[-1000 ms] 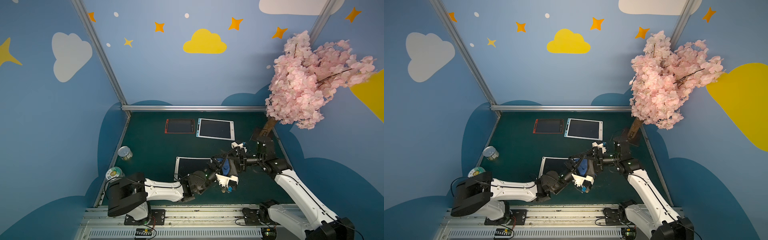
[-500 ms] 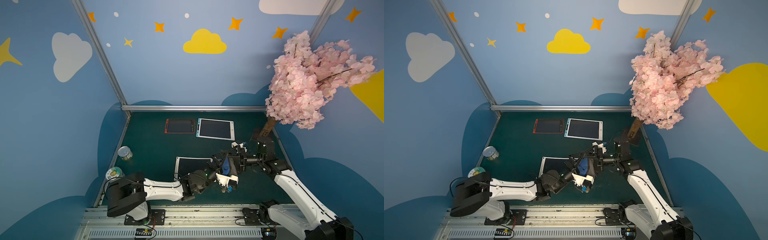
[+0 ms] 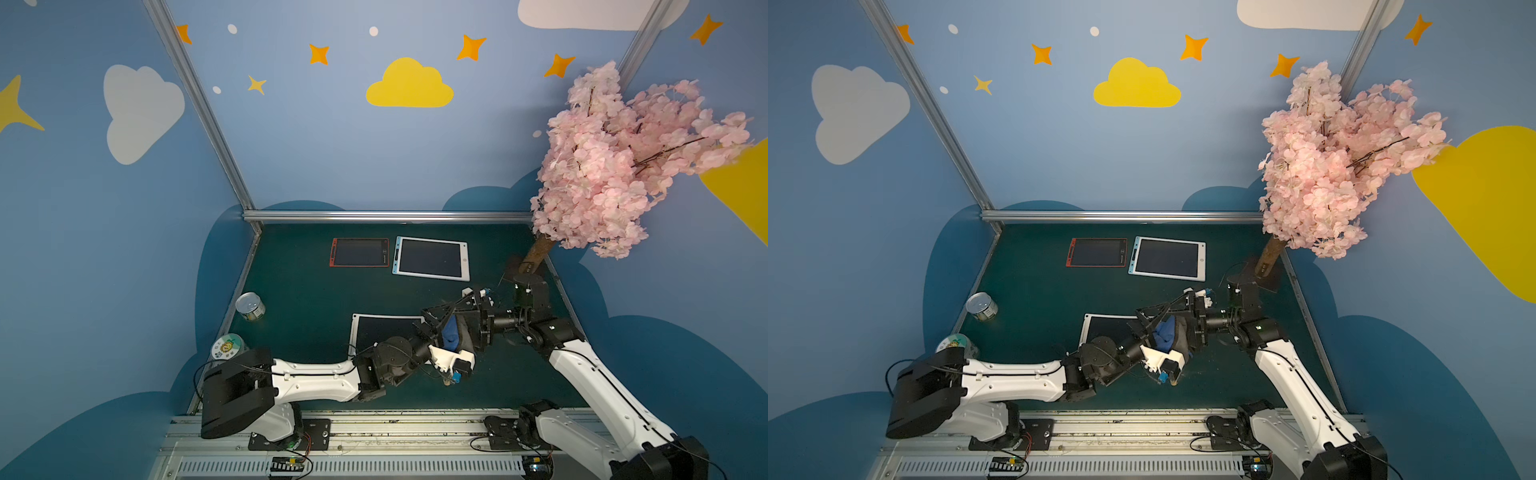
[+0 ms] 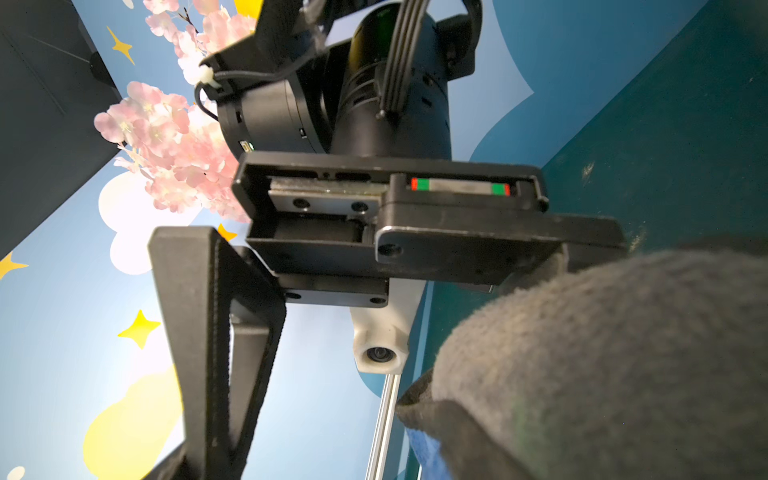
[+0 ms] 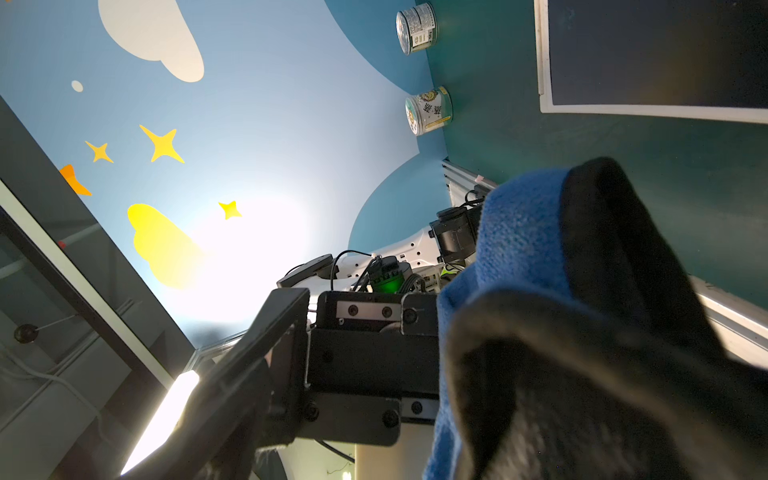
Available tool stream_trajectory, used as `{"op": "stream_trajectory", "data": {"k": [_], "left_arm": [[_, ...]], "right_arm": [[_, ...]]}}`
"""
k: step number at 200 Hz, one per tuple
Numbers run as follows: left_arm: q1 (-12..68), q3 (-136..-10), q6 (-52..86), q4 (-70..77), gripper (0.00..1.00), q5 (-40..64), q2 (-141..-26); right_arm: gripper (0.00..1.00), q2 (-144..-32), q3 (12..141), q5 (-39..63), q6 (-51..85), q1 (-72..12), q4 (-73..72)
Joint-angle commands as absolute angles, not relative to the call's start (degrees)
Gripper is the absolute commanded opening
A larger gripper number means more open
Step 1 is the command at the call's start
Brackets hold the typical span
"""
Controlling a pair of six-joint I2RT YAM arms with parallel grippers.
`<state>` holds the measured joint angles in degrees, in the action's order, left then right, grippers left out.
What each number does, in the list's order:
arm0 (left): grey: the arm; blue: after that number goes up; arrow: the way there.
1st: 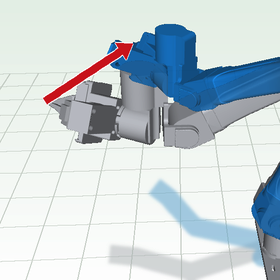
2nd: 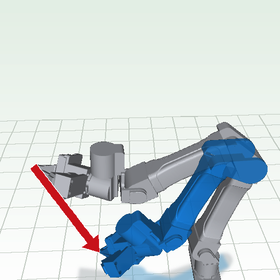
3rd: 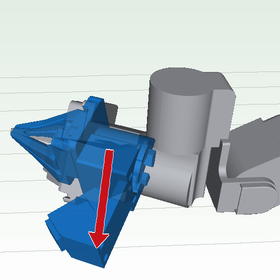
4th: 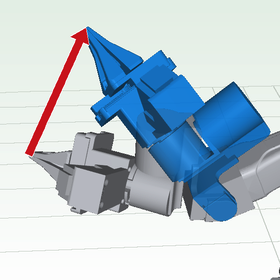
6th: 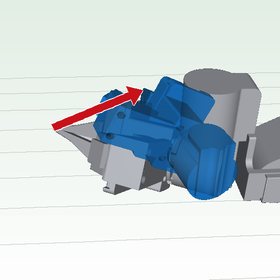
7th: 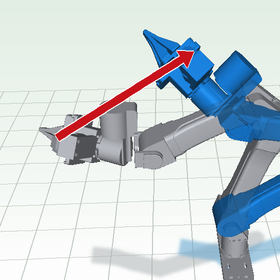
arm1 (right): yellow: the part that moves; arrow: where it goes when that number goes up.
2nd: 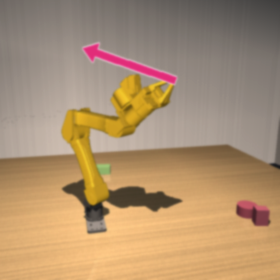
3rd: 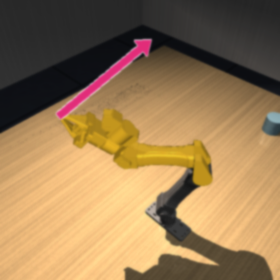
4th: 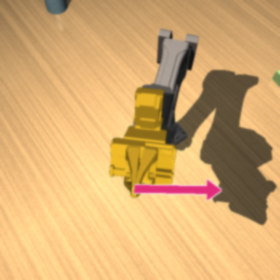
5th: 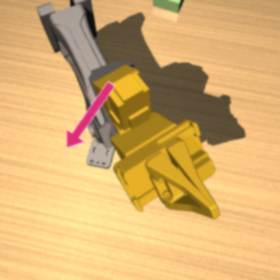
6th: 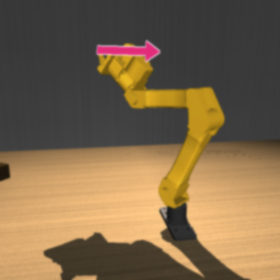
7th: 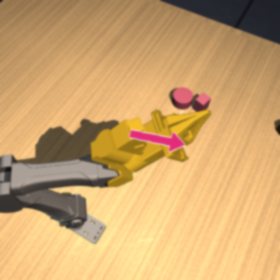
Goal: Wipe the drawing tablet
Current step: Place the cleaning item at the center of the board.
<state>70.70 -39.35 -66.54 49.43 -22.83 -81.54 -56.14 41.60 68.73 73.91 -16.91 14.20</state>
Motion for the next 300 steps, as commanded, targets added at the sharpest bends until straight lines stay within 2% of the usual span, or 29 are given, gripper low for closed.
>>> {"op": "stream_trajectory", "data": {"k": [1, 22, 26, 32, 36, 97, 103, 109, 114, 121, 129, 139, 143, 149, 154, 158, 160, 161, 185, 193, 198, 211, 246, 251, 255, 267, 275, 280, 300], "left_arm": [[67.2, -36.91, -55.46, 54.84, 0.03, -34.63, -70.42], [66.06, -36.9, -51.94, 49.89, 0.03, -32.35, -67.46], [65.94, -37.04, -51.54, 49.52, 0.03, -32.55, -67.21], [65.8, -37.11, -50.98, 49.45, 0.03, -32.93, -66.99], [65.62, -37.02, -50.86, 49.49, 0.03, -33.04, -66.83], [65.11, -36.97, -47.9, 47.29, 0.04, -31.52, -64.6], [64.84, -37.15, -46.55, 45.91, 0.22, -30.41, -63.85], [64.49, -37.33, -44.81, 44.58, 0.5, -29.34, -63.06], [64.01, -37.45, -42.94, 43.51, 0.67, -28.34, -62.36], [63.09, -37.85, -39.68, 41.31, 0.91, -26.41, -61.36], [61.71, -38.77, -35.54, 36.44, 0.96, -23.12, -59.93], [58.87, -40.73, -29.07, 27.9, 0.87, -16.32, -57.91], [57.61, -41.47, -26.09, 25.29, 0.79, -13.19, -57.16], [55.39, -42.24, -21.61, 22.61, 0.55, -9.25, -56.27], [53.61, -42.57, -17.63, 21.67, 0.38, -6.71, -55.53], [52.34, -42.66, -14.42, 21.32, 0.17, -5.32, -55.08], [51.58, -42.7, -12.86, 21.08, 0.08, -4.69, -54.79], [51.24, -42.71, -12.1, 20.96, 0.06, -4.28, -54.6], [43.79, -41.48, 1.33, 20.31, 0.03, 0.4, -50.26], [41.89, -40.91, 3.88, 19.69, 0.2, -0.19, -48.73], [40.94, -40.55, 4.76, 19.52, 0.23, -0.05, -47.93], [39.59, -40.08, 4.95, 18.36, 0.03, 1.57, -46.55], [39.04, -38.71, 6.54, 17.82, 0.03, 3.38, -46.15], [38.92, -38.59, 6.57, 17.86, 0.03, 3.72, -46.14], [38.79, -38.63, 6.58, 17.62, 0.11, 3.76, -46.14], [38.6, -38.87, 7.39, 16.86, 0.72, 2.88, -46.38], [38.47, -38.98, 7.91, 16.64, 0.97, 2.09, -46.8], [38.28, -39.16, 8.14, 16.31, 1.0, 1.81, -47.18], [36.9, -41.86, 8.53, 11.78, 0.99, 2.75, -50.62]], "right_arm": [[0.62, -55.22, 40.98, 63.61, 74.42, -10.82, 9.13], [0.49, -54.84, 41.2, 63.4, 73.88, -10.72, 9.76], [0.37, -54.84, 41.29, 63.45, 73.71, -10.72, 9.71], [0.11, -54.84, 41.36, 63.42, 73.58, -10.72, 10.0], [0.0, -54.84, 41.39, 63.45, 73.36, -10.72, 10.31], [0.0, -54.58, 42.28, 64.14, 70.78, -10.72, 11.97], [0.26, -54.58, 42.36, 64.48, 70.58, -10.77, 11.28], [0.58, -54.58, 42.51, 64.66, 70.1, -10.73, 10.65], [0.78, -54.43, 42.89, 64.53, 69.27, -10.72, 10.85], [0.92, -54.19, 43.74, 63.96, 67.42, -10.72, 11.67], [0.95, -53.78, 44.7, 63.05, 65.08, -10.72, 12.28], [0.95, -53.29, 45.42, 61.75, 63.33, -10.72, 12.32], [0.95, -53.27, 45.44, 61.42, 63.39, -10.77, 11.65], [0.89, -53.26, 45.0, 61.35, 64.51, -10.8, 9.58], [0.64, -53.34, 44.31, 61.58, 65.96, -10.84, 7.07], [0.3, -53.43, 43.73, 61.69, 67.45, -10.89, 5.2], [0.05, -53.61, 43.39, 61.65, 68.17, -11.01, 4.73], [0.0, -53.61, 43.23, 61.59, 68.41, -10.95, 4.6], [0.0, -55.07, 43.91, 59.72, 63.63, -10.37, 14.05], [0.0, -55.35, 45.6, 58.22, 58.18, -9.55, 20.57], [0.0, -55.37, 46.59, 57.21, 55.1, -8.83, 23.55], [0.0, -54.32, 47.29, 55.8, 52.5, -7.5, 25.98], [0.0, -48.39, 45.66, 51.19, 53.54, -6.05, 21.07], [0.13, -47.69, 45.77, 50.48, 52.58, -5.92, 21.24], [0.28, -47.38, 46.2, 49.91, 51.63, -5.82, 22.2], [0.66, -47.66, 47.94, 48.29, 47.37, -6.05, 25.93], [0.79, -48.52, 49.01, 47.97, 44.65, -6.24, 27.69], [0.86, -49.16, 49.44, 48.22, 43.23, -6.41, 28.38], [0.91, -51.42, 50.98, 46.32, 38.43, -8.14, 30.41]]}}
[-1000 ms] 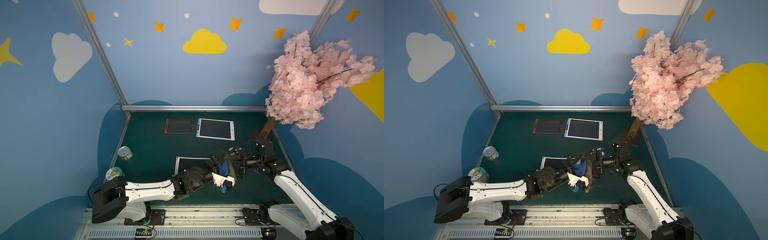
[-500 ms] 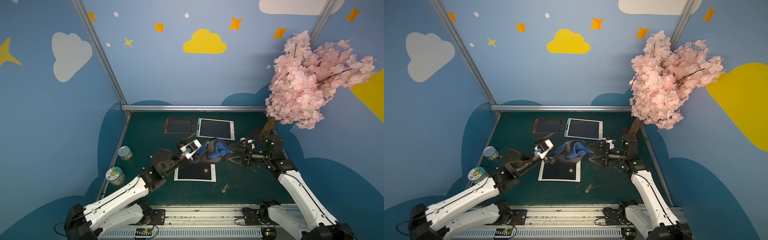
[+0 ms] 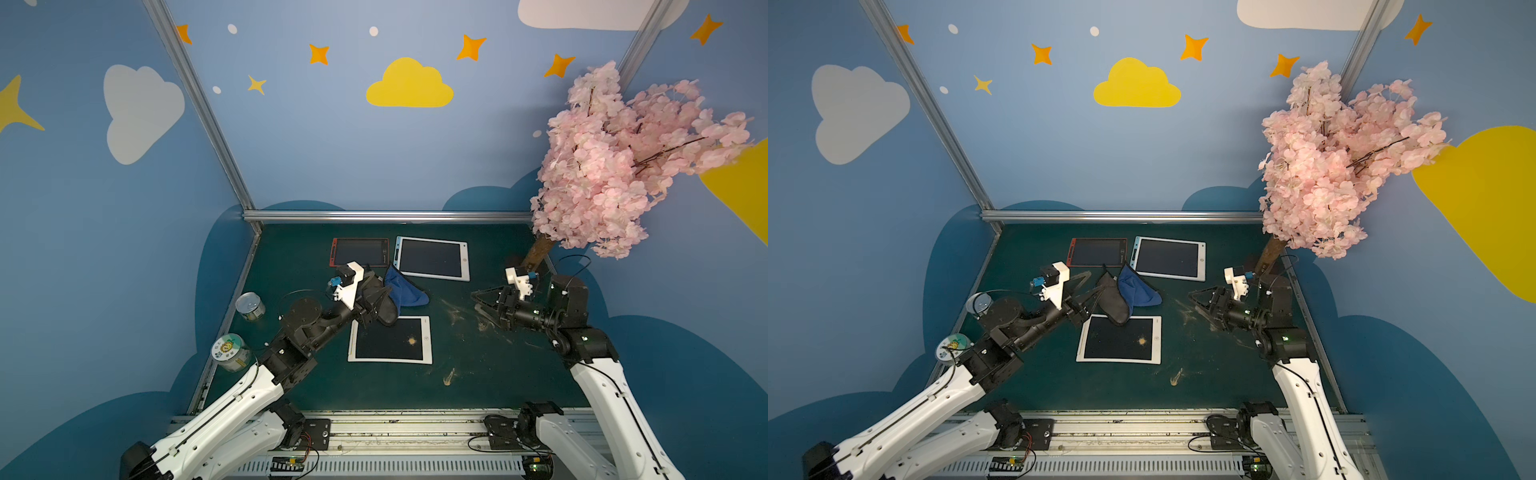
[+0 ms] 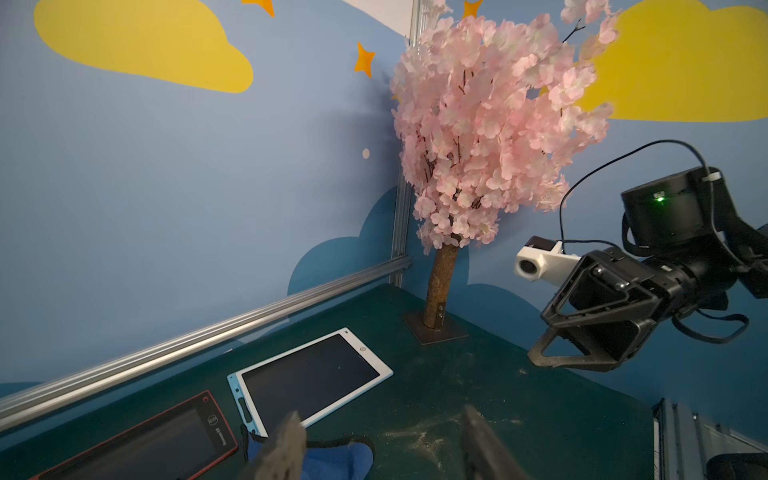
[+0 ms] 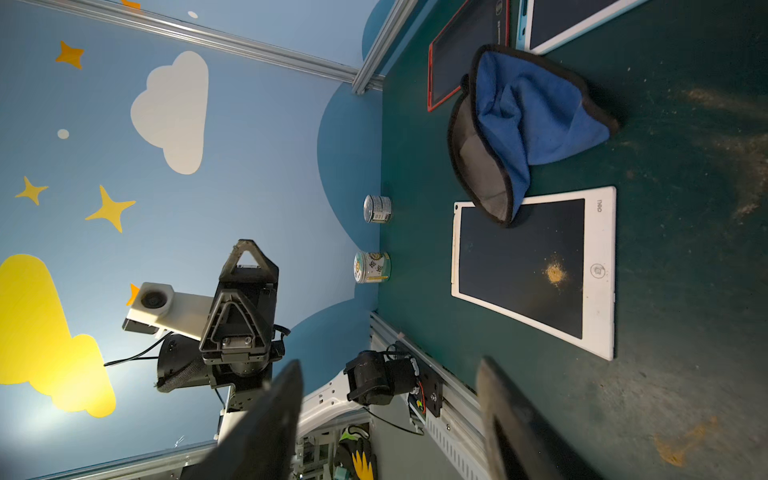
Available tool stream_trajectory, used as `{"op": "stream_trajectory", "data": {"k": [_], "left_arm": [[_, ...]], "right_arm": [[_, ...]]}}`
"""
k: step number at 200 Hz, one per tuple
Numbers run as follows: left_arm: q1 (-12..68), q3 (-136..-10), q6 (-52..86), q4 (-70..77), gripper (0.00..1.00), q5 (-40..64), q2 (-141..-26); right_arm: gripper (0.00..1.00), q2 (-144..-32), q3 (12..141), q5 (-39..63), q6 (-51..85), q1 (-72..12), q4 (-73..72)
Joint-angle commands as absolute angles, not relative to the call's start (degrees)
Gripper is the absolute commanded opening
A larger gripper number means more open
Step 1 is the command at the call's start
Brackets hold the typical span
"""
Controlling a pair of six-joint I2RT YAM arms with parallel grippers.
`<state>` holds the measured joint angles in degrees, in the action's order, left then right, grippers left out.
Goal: Wipe the drawing tablet
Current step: Place the cleaning item at the center of the board, then pick up the cleaning item at the center of the board.
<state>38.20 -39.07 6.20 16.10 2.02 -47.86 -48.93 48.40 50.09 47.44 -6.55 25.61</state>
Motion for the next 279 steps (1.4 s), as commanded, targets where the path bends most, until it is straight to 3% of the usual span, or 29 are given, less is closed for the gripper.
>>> {"op": "stream_trajectory", "data": {"k": [1, 6, 10, 19, 24, 50, 54, 67, 73, 126, 170, 203, 249, 258, 263, 279], "left_arm": [[36.82, -41.98, 8.53, 11.65, 0.98, 2.78, -50.88], [36.39, -42.52, 8.53, 10.95, 0.91, 3.27, -51.92], [35.96, -42.81, 8.54, 10.51, 0.73, 3.74, -52.71], [35.22, -43.04, 9.36, 10.33, 0.09, 3.43, -54.15], [34.74, -42.75, 10.6, 10.64, 0.03, 2.17, -54.68], [30.65, -39.56, 17.15, 14.66, 0.03, -1.24, -54.79], [29.9, -39.27, 18.41, 14.28, 0.13, -2.14, -54.39], [28.03, -38.84, 23.75, 10.28, 0.6, -8.27, -52.6], [27.0, -38.7, 25.79, 8.2, 0.67, -10.19, -51.38], [22.15, -29.5, 35.02, 8.79, 0.68, -10.32, -39.67], [21.87, -26.64, 35.52, 6.32, 0.69, -11.18, -33.91], [21.78, -25.85, 35.15, 3.78, 0.7, -9.3, -31.66], [21.74, -24.96, 35.68, 2.14, 0.71, -7.35, -30.35], [21.76, -24.98, 35.47, 1.57, 0.71, -7.38, -29.87], [21.79, -25.01, 35.5, 1.28, 0.71, -7.38, -29.6], [21.71, -24.84, 35.76, 0.73, 0.71, -6.78, -29.09]], "right_arm": [[0.91, -51.46, 50.98, 46.01, 37.93, -8.24, 30.5], [0.92, -51.94, 51.34, 44.58, 36.99, -9.1, 30.82], [0.92, -52.42, 51.66, 43.28, 36.3, -9.84, 30.84], [0.92, -53.75, 52.4, 40.2, 34.72, -12.0, 30.61], [0.92, -54.81, 53.03, 37.93, 33.78, -13.66, 30.5], [0.92, -65.42, 58.41, 22.36, 26.96, -25.09, 30.37], [0.92, -67.76, 59.68, 20.16, 25.53, -26.85, 30.55], [0.92, -76.3, 64.83, 13.76, 21.67, -31.67, 31.67], [0.92, -80.54, 67.5, 11.05, 20.42, -33.57, 32.59], [0.92, -116.17, 102.69, -0.66, 14.02, -42.14, 50.22], [0.92, -136.94, 127.48, -4.7, 15.6, -44.05, 61.27], [0.92, -144.37, 134.89, -1.79, 16.27, -44.43, 64.36], [0.91, -147.28, 134.77, -4.55, 16.49, -45.18, 65.77], [0.85, -147.56, 134.74, -5.72, 17.07, -44.88, 66.26], [0.76, -147.52, 134.59, -5.88, 17.37, -44.77, 66.35], [0.06, -145.71, 132.65, -3.48, 18.81, -42.53, 65.32]]}}
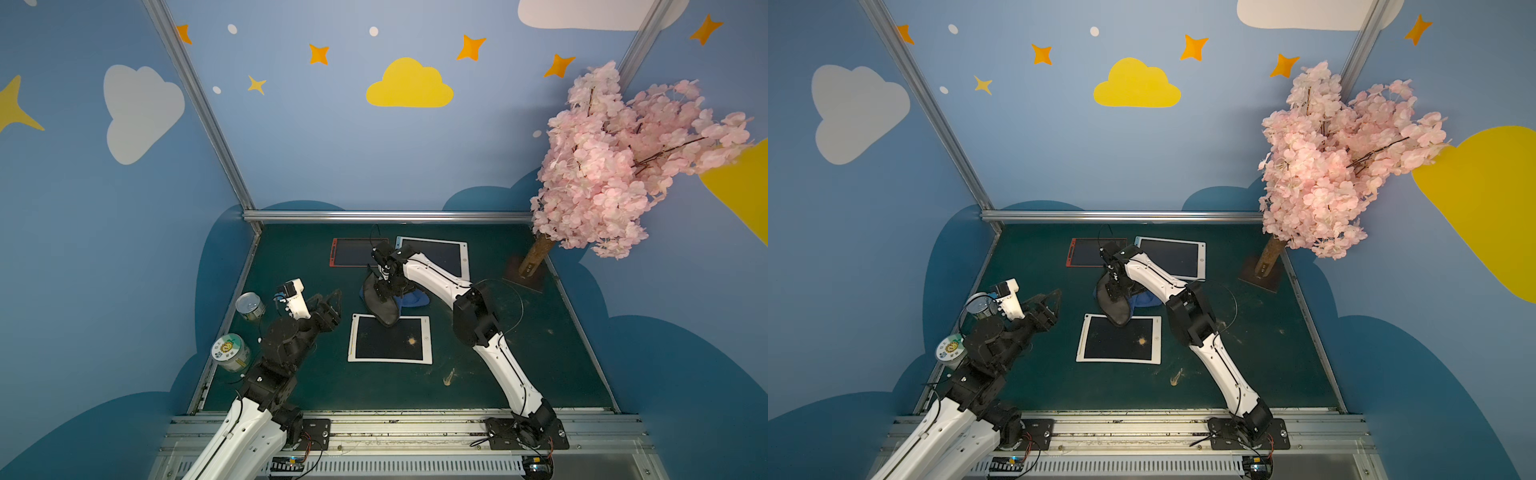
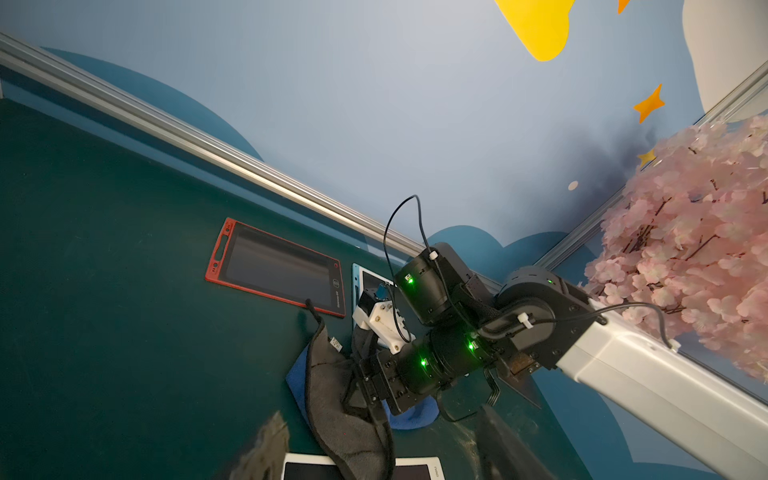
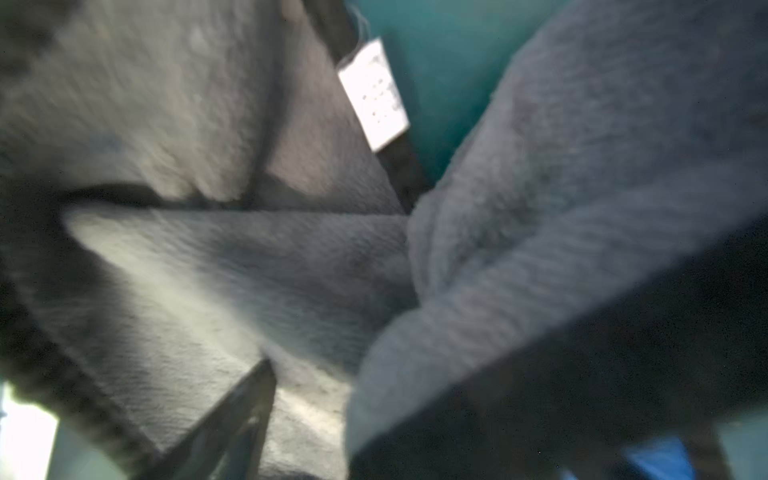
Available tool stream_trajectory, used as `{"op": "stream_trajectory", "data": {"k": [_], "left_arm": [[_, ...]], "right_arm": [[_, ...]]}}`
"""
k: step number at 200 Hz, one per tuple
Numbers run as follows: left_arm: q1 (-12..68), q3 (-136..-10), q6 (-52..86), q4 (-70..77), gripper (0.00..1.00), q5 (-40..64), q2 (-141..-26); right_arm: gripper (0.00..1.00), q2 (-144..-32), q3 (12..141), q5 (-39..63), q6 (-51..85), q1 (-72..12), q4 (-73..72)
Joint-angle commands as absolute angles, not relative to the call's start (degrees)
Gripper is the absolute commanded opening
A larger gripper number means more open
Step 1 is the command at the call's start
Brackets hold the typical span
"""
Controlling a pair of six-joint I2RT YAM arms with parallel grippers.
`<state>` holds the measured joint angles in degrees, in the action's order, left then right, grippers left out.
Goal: Wipe the drawing tablet
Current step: Pick up the cleaning item at the center of the board.
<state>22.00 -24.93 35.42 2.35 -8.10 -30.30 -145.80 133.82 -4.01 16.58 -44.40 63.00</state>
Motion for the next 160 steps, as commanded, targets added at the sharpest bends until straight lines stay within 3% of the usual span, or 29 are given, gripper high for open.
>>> {"op": "stream_trajectory", "data": {"k": [1, 3, 32, 46, 75, 114, 160], "left_arm": [[21.71, -24.81, 35.76, 0.71, 0.71, -6.64, -29.09], [21.77, -24.79, 35.86, 0.75, 0.71, -6.56, -29.16], [21.71, -24.18, 37.02, 3.9, 0.75, -2.64, -32.49], [21.72, -24.24, 38.03, 7.72, 0.82, 0.16, -36.54], [21.84, -25.51, 39.94, 18.3, 0.83, 7.21, -47.14], [23.81, -31.11, 45.02, 27.86, 0.84, 14.25, -61.06], [28.81, -39.52, 51.72, 37.6, 0.88, 20.64, -74.38]], "right_arm": [[0.04, -145.54, 132.55, -3.1, 18.9, -42.27, 65.14], [0.0, -145.11, 132.19, -2.49, 19.07, -41.83, 64.78], [0.0, -132.72, 121.52, 2.05, 20.15, -35.25, 58.55], [0.0, -124.6, 115.4, -0.26, 19.55, -32.55, 57.03], [0.0, -108.19, 102.98, -6.71, 17.57, -28.13, 56.59], [0.0, -94.18, 90.3, -10.94, 14.93, -28.38, 55.64], [0.0, -81.88, 79.32, -3.25, 11.69, -28.13, 51.53]]}}
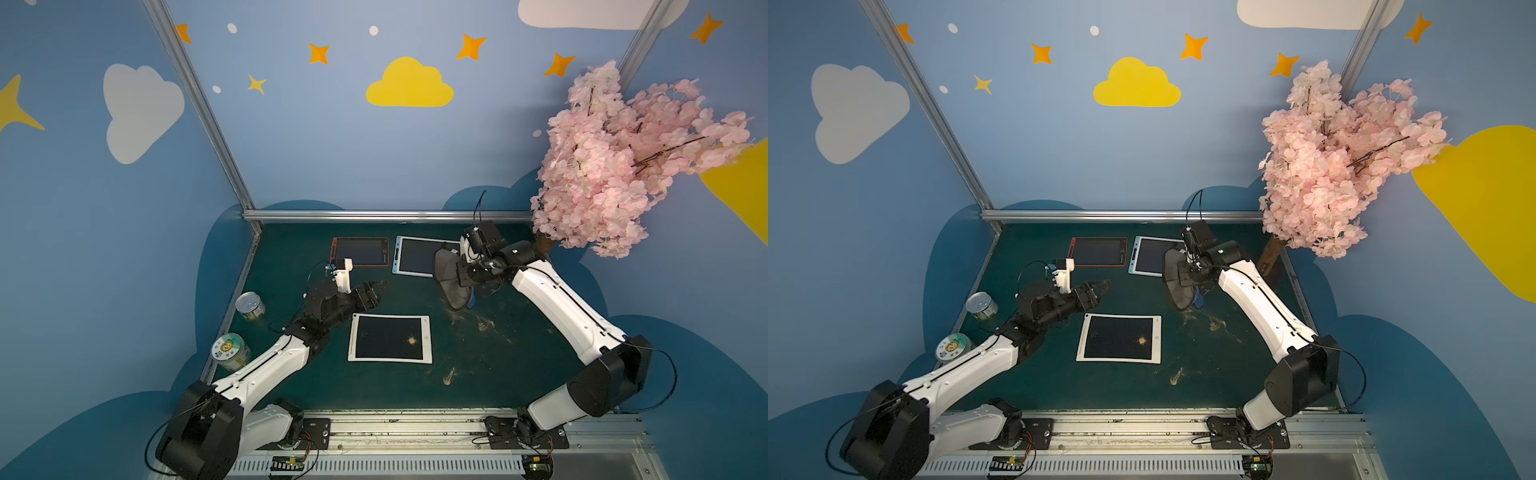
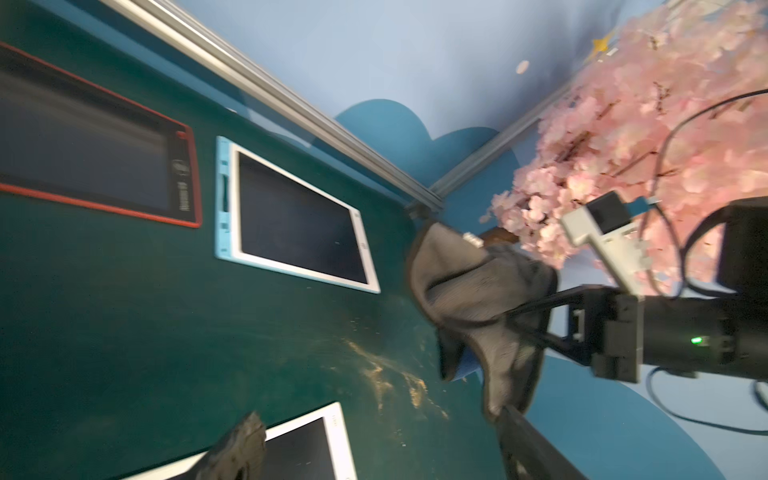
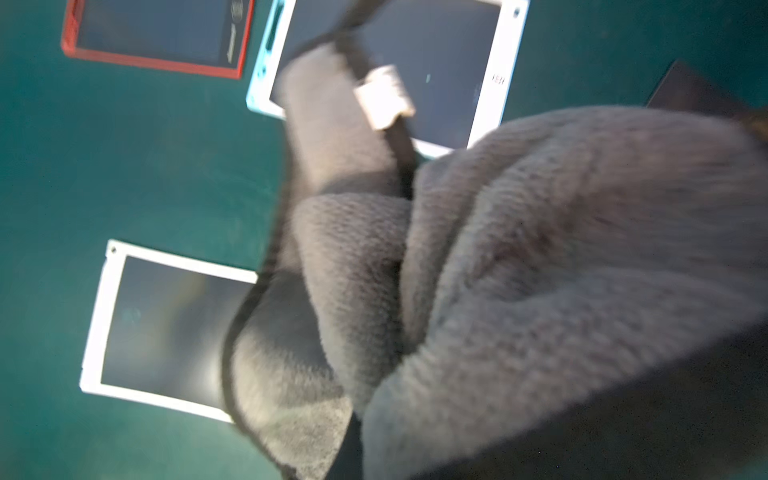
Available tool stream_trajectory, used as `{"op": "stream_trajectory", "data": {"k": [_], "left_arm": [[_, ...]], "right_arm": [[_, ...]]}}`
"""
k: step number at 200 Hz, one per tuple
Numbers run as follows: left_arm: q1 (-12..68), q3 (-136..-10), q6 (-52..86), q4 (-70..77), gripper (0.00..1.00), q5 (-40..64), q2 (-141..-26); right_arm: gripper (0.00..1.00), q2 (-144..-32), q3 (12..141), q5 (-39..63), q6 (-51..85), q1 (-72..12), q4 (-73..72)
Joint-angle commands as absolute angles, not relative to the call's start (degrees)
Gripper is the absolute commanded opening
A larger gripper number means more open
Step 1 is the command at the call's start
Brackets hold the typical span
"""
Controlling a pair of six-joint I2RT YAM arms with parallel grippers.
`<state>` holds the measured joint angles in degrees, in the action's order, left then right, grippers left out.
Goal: Wipe the drawing tablet
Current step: Pick up the cleaning item at the center of the board.
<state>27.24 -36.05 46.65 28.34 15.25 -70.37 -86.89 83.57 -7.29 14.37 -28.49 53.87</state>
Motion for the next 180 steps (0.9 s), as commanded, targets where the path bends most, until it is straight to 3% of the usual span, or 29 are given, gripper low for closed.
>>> {"op": "stream_trajectory", "data": {"k": [1, 63, 114, 140, 165, 180], "left_arm": [[28.82, -39.67, 51.96, 37.92, 0.88, 20.69, -74.63], [32.82, -43.99, 65.53, 51.5, 0.89, 25.98, -87.77], [37.32, -47.43, 72.23, 56.78, 0.92, 27.89, -91.5], [37.79, -47.37, 72.62, 56.3, 0.92, 28.57, -89.44], [37.62, -45.86, 66.22, 46.88, 0.93, 27.31, -84.28], [37.64, -45.75, 62.14, 40.58, 0.93, 26.64, -81.81]], "right_arm": [[0.0, -81.5, 79.04, -2.77, 11.6, -28.13, 51.39], [0.0, -62.6, 60.2, 14.64, 13.96, -27.73, 30.7], [0.0, -62.49, 59.88, 25.26, 15.29, -27.34, 26.97], [0.0, -61.91, 61.11, 19.17, 14.52, -27.33, 30.15], [0.0, -60.25, 64.04, -5.42, 16.43, -27.09, 39.51], [0.0, -58.37, 63.32, -10.32, 14.72, -26.94, 39.31]]}}
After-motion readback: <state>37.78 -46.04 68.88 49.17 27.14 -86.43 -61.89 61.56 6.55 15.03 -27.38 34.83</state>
